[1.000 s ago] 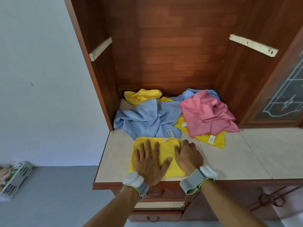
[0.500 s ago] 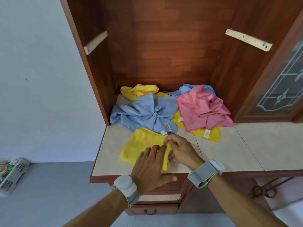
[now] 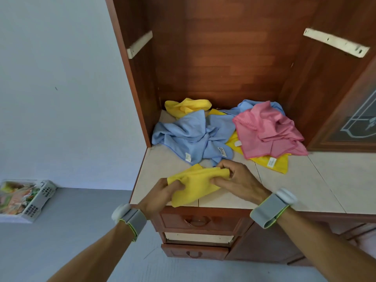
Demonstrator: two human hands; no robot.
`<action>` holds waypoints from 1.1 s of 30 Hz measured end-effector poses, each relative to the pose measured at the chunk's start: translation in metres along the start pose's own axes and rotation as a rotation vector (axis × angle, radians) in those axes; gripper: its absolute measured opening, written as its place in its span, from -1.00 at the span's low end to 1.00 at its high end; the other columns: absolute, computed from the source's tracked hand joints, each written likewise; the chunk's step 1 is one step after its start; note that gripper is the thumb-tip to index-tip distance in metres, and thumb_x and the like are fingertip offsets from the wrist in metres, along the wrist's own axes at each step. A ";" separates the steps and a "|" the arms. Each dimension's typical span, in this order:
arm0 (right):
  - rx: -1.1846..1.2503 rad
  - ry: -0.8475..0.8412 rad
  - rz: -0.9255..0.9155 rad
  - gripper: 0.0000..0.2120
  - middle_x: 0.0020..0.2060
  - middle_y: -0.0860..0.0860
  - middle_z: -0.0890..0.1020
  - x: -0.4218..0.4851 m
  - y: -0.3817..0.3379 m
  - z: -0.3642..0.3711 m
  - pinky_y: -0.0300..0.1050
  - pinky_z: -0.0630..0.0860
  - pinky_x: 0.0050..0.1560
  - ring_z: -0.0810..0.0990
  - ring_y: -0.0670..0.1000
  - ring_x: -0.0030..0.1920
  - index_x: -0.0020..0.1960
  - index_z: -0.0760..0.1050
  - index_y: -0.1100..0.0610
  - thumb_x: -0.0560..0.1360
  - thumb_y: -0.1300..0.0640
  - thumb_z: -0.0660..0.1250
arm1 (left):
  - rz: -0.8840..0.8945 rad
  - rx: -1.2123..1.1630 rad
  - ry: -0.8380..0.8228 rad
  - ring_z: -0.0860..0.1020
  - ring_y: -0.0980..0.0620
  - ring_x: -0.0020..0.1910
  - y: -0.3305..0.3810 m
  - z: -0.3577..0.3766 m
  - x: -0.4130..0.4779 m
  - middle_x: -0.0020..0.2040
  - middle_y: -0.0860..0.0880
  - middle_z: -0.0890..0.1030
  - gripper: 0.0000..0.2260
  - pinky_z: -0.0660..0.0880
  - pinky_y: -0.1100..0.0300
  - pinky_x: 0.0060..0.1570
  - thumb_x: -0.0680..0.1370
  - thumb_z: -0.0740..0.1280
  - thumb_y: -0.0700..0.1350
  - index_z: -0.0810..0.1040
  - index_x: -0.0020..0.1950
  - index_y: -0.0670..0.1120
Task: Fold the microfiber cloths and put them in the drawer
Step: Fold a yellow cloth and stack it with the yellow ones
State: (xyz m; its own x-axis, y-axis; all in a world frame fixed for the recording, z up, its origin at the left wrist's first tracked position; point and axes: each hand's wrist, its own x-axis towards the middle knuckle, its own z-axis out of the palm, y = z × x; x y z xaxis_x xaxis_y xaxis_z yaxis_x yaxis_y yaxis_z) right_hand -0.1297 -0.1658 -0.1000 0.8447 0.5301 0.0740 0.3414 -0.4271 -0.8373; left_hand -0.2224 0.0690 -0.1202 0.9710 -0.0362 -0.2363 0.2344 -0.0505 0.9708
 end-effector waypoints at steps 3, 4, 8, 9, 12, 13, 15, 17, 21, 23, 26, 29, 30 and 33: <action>-0.005 0.070 0.057 -0.77 -0.43 -0.06 0.41 0.003 0.001 0.023 -0.11 0.32 -0.33 0.42 -0.06 -0.39 -0.14 0.43 0.02 0.50 -0.11 0.37 | 0.094 0.130 0.063 0.63 0.12 0.10 0.002 -0.001 -0.004 0.08 0.11 0.69 -0.58 0.53 0.07 0.14 0.39 0.32 0.37 0.63 0.11 0.15; -0.058 0.103 0.073 -0.75 -0.42 -0.07 0.42 0.005 0.003 0.029 -0.09 0.32 -0.31 0.45 -0.02 -0.35 -0.12 0.42 0.02 0.52 -0.15 0.32 | 0.140 0.258 0.163 0.64 0.12 0.00 -0.001 0.003 -0.002 -0.04 0.11 0.70 -0.55 0.54 0.12 -0.01 0.38 0.28 0.44 0.62 0.03 0.15; -0.304 0.216 0.143 -0.65 -0.21 0.10 0.55 0.016 0.004 0.046 -0.02 0.29 -0.24 0.54 0.25 -0.06 -0.07 0.36 0.12 0.59 -0.18 0.16 | 0.141 0.616 0.633 0.58 -0.09 -0.22 -0.012 0.016 0.013 -0.32 -0.02 0.57 -0.43 0.43 0.12 -0.29 0.38 0.06 0.53 0.50 -0.13 0.06; -0.380 0.226 0.143 -0.64 -0.13 0.15 0.58 0.019 0.005 0.050 -0.02 0.28 -0.25 0.54 0.27 -0.02 -0.06 0.36 0.14 0.60 -0.17 0.13 | 0.100 0.683 0.674 0.58 -0.13 -0.21 -0.015 0.016 0.017 -0.30 -0.05 0.57 -0.42 0.45 0.10 -0.27 0.41 0.04 0.52 0.49 -0.09 0.05; -0.567 0.212 0.176 -0.65 -0.02 0.19 0.60 0.028 0.008 0.064 -0.02 0.29 -0.25 0.55 0.26 0.02 -0.03 0.34 0.13 0.62 -0.17 0.06 | -0.001 0.890 0.720 0.59 -0.19 -0.14 -0.018 0.014 0.025 -0.23 -0.07 0.58 -0.47 0.49 0.07 -0.20 0.50 0.05 0.44 0.49 0.00 0.01; -0.599 0.209 0.199 -0.65 0.00 0.19 0.60 0.030 0.010 0.066 -0.02 0.31 -0.23 0.56 0.26 0.03 0.00 0.35 0.13 0.62 -0.16 0.05 | -0.008 0.929 0.715 0.59 -0.20 -0.14 -0.018 0.013 0.028 -0.20 -0.09 0.60 -0.48 0.48 0.07 -0.20 0.52 0.06 0.42 0.49 0.01 0.00; -0.653 0.200 0.239 -0.65 0.04 0.20 0.60 0.034 0.009 0.072 0.01 0.35 -0.18 0.57 0.26 0.07 0.07 0.36 0.14 0.63 -0.14 0.04 | -0.043 0.979 0.681 0.59 -0.22 -0.11 -0.019 0.008 0.036 -0.12 -0.13 0.63 -0.49 0.47 0.06 -0.18 0.54 0.08 0.39 0.49 0.03 -0.04; -0.702 0.207 0.268 -0.66 0.07 0.21 0.60 0.038 0.008 0.074 0.00 0.35 -0.17 0.58 0.26 0.08 0.12 0.37 0.16 0.63 -0.11 0.05 | -0.094 1.027 0.651 0.59 -0.24 -0.07 -0.017 0.005 0.046 -0.06 -0.16 0.63 -0.49 0.45 0.06 -0.15 0.55 0.10 0.36 0.49 0.06 -0.07; -0.790 0.251 0.289 -0.63 0.04 0.18 0.63 0.033 0.007 0.077 -0.04 0.32 -0.20 0.61 0.24 0.03 0.14 0.38 0.17 0.61 -0.13 0.08 | -0.073 1.231 0.612 0.61 -0.23 -0.04 -0.015 0.006 0.053 -0.03 -0.15 0.63 -0.50 0.40 0.09 -0.19 0.59 0.07 0.32 0.49 0.06 -0.09; -0.827 0.280 0.313 -0.56 0.06 0.17 0.62 0.028 0.009 0.078 -0.04 0.37 -0.19 0.61 0.24 0.03 0.15 0.41 0.16 0.59 -0.21 0.09 | -0.027 1.303 0.581 0.60 -0.21 -0.04 -0.022 0.008 0.053 -0.02 -0.14 0.63 -0.53 0.35 0.09 -0.23 0.61 0.04 0.29 0.48 0.06 -0.09; -0.805 0.328 0.358 -0.49 0.15 0.20 0.54 0.025 0.015 0.080 0.01 0.44 -0.02 0.55 0.25 0.08 0.15 0.50 0.18 0.57 -0.24 0.11 | 0.081 1.342 0.554 0.53 -0.20 -0.08 -0.032 0.008 0.056 -0.03 -0.15 0.54 -0.53 0.36 0.05 -0.23 0.61 0.09 0.25 0.54 0.01 -0.12; -0.753 0.307 0.371 -0.53 0.19 0.23 0.49 0.023 0.016 0.079 0.06 0.40 0.10 0.49 0.26 0.13 0.19 0.48 0.18 0.59 -0.19 0.12 | 0.190 1.260 0.524 0.55 -0.23 -0.09 -0.031 0.004 0.057 -0.09 -0.16 0.57 -0.55 0.43 0.02 -0.20 0.62 0.07 0.24 0.49 -0.05 -0.13; -0.707 0.305 0.366 -0.55 0.19 0.24 0.49 0.022 0.016 0.076 0.06 0.39 0.11 0.49 0.27 0.14 0.21 0.45 0.19 0.60 -0.17 0.11 | 0.230 1.186 0.523 0.57 -0.26 -0.12 -0.029 0.004 0.058 -0.14 -0.17 0.59 -0.57 0.43 0.02 -0.23 0.62 0.08 0.23 0.44 -0.08 -0.12; -0.476 0.303 0.340 -0.60 0.16 0.24 0.54 0.017 0.016 0.052 0.05 0.38 -0.02 0.51 0.29 0.15 0.26 0.32 0.20 0.63 -0.10 0.09 | 0.232 0.879 0.473 0.56 -0.28 -0.15 -0.016 0.012 0.065 -0.26 -0.15 0.56 -0.62 0.38 0.03 -0.27 0.60 0.16 0.23 0.35 -0.06 -0.10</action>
State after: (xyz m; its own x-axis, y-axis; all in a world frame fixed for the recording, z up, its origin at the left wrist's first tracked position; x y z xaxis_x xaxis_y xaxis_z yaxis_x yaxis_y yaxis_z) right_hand -0.1313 -0.1253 -0.1400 0.9926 0.1087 0.0547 0.1213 -0.8488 -0.5146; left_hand -0.1637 0.0555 -0.1512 0.9517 0.2495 0.1790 0.1056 -0.8133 0.5722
